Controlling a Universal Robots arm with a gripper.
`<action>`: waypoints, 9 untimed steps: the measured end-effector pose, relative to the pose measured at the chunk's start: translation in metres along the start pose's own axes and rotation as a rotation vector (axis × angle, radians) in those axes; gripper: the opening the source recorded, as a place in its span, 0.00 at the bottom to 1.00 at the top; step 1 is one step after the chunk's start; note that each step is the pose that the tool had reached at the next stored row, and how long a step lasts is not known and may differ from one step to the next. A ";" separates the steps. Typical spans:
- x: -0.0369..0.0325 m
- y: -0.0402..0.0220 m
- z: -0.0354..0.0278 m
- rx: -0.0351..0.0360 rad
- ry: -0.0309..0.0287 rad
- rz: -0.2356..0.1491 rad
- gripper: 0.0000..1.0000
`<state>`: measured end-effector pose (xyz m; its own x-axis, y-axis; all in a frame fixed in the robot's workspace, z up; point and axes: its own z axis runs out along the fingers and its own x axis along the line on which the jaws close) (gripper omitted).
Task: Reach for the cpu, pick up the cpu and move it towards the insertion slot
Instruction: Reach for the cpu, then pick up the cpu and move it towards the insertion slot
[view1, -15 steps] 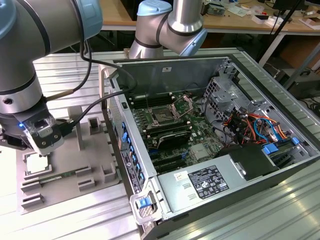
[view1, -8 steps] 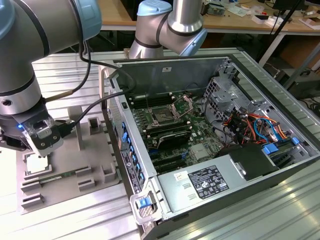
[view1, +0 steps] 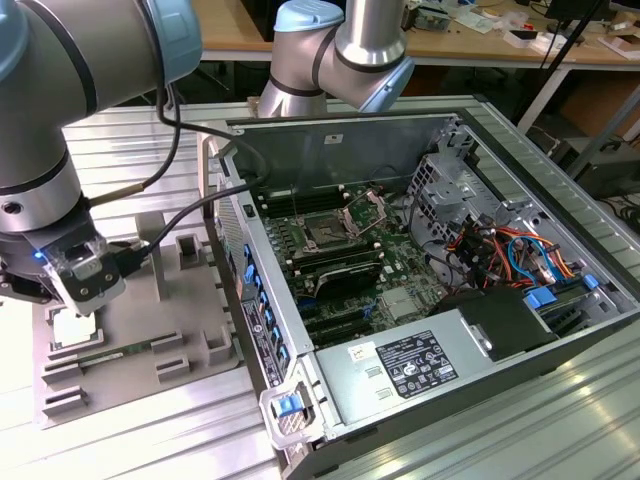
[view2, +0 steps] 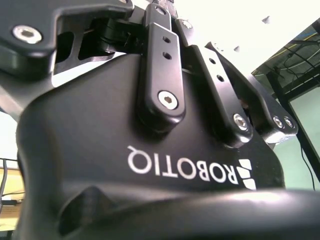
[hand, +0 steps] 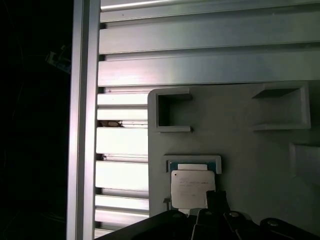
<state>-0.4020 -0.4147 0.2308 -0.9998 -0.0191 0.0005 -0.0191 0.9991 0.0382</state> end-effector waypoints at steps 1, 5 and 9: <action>0.0002 -0.0001 0.0002 0.0000 0.0000 0.000 0.11; 0.0009 -0.0006 0.0008 0.0000 0.0000 0.000 0.11; 0.0035 -0.0035 0.0043 0.0000 -0.0001 0.000 0.11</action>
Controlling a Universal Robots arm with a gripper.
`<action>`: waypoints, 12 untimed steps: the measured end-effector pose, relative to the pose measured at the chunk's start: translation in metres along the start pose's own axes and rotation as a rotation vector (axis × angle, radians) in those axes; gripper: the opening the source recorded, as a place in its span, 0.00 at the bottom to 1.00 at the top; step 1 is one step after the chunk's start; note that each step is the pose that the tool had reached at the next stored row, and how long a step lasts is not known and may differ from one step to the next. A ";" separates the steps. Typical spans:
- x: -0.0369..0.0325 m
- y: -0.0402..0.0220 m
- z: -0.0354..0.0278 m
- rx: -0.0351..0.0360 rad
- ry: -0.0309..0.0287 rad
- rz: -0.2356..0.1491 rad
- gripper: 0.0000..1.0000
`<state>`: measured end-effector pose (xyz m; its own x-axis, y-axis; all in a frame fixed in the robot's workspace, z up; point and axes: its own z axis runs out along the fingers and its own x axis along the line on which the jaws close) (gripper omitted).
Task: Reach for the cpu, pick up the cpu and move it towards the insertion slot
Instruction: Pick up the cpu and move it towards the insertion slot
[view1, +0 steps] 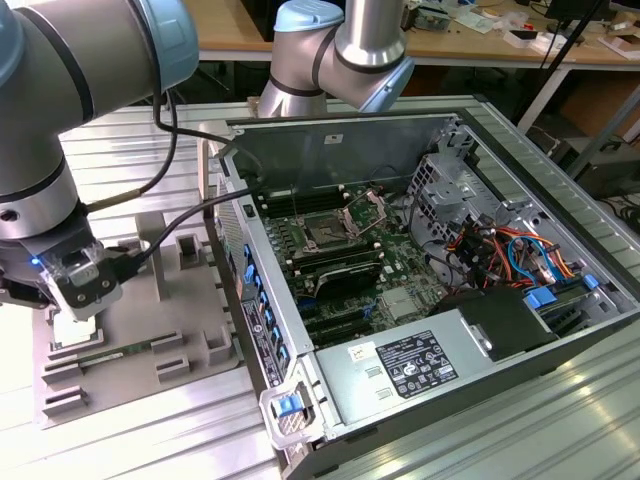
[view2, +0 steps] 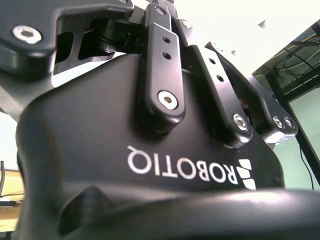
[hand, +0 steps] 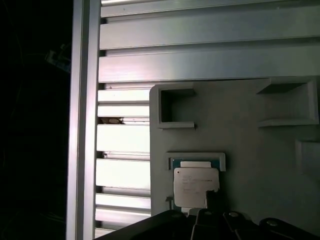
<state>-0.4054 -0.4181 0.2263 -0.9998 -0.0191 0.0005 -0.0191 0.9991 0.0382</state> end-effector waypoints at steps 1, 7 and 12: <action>0.0007 -0.0013 0.0014 0.0000 0.0000 0.000 0.11; 0.0011 -0.0021 0.0024 0.0000 0.0000 0.000 0.11; 0.0013 -0.0028 0.0031 -0.0001 0.0000 0.000 0.11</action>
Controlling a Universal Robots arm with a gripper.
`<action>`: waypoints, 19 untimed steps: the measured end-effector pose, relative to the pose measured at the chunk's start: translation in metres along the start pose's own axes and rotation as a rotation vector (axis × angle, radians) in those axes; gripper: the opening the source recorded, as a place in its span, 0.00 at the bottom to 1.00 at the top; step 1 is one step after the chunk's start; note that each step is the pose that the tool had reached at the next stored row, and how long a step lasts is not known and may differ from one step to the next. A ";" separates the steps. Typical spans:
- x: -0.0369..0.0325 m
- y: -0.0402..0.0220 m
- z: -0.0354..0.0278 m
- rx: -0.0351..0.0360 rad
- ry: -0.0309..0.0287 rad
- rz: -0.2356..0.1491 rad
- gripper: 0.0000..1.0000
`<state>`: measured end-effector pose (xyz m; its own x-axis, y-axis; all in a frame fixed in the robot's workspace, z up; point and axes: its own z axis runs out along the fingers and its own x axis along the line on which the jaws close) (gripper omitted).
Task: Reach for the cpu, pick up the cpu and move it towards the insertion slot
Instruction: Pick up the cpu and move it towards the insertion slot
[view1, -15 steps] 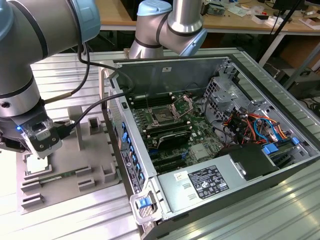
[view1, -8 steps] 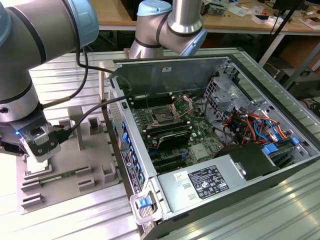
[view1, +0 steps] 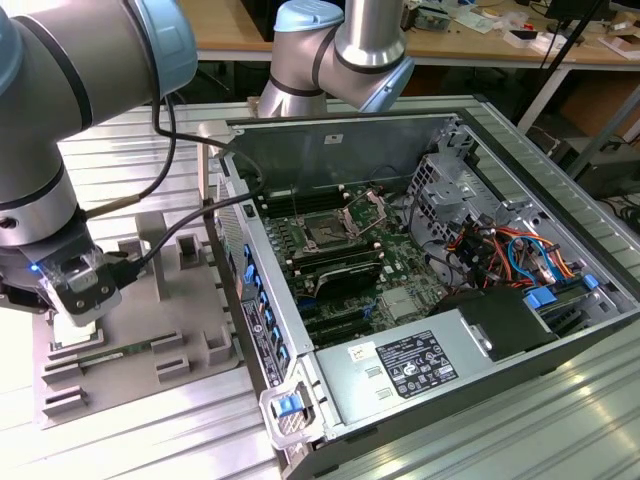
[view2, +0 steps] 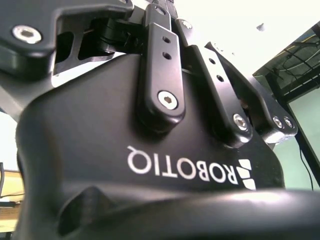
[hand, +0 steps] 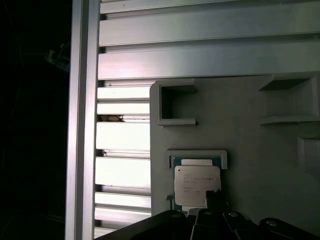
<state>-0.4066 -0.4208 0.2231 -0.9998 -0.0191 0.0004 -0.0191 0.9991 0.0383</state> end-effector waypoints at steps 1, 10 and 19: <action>0.0000 -0.0001 0.0001 0.0001 0.0000 0.000 0.11; 0.0004 -0.0014 0.0017 0.0000 0.0000 0.000 0.11; 0.0006 -0.0028 0.0032 0.0001 0.0001 0.000 0.11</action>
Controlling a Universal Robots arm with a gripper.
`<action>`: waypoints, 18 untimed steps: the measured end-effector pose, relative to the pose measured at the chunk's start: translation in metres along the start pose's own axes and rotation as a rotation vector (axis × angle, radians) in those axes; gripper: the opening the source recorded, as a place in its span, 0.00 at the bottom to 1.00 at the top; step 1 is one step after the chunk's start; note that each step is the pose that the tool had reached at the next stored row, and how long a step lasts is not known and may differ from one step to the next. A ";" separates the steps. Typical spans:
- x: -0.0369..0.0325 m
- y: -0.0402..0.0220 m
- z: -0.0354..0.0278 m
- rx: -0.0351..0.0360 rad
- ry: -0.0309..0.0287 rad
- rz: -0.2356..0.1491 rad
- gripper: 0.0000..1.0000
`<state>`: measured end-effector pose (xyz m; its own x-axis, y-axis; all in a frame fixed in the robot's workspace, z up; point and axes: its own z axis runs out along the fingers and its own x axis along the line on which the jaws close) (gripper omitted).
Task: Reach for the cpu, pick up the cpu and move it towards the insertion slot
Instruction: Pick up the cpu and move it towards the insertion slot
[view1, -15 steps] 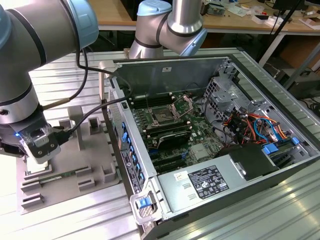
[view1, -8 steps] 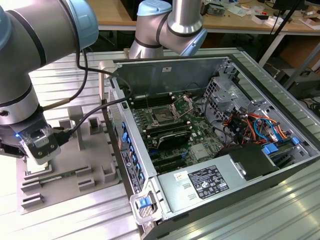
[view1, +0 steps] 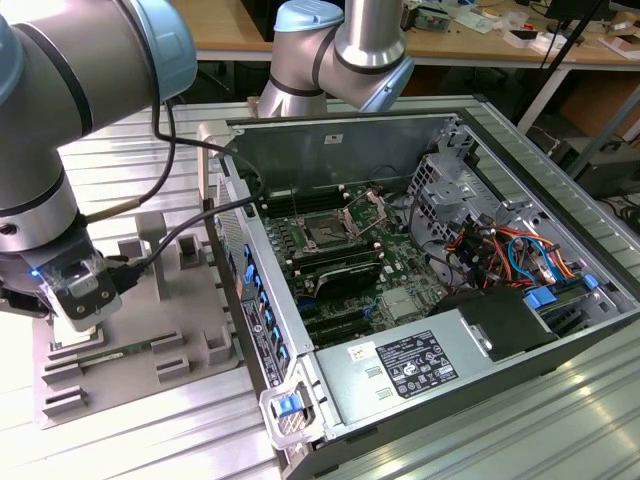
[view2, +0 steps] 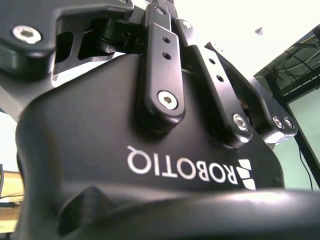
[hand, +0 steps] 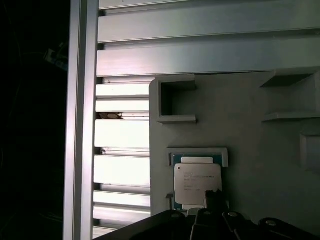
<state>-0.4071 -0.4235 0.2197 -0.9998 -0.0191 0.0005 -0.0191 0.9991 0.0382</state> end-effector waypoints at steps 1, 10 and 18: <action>0.0000 -0.0001 0.0002 -0.0001 -0.0001 0.000 0.11; 0.0001 -0.0014 0.0016 0.0000 0.0000 0.000 0.11; 0.0002 -0.0025 0.0027 0.0000 0.0000 0.000 0.11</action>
<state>-0.4073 -0.4259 0.2169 -0.9998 -0.0191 0.0005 -0.0191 0.9991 0.0382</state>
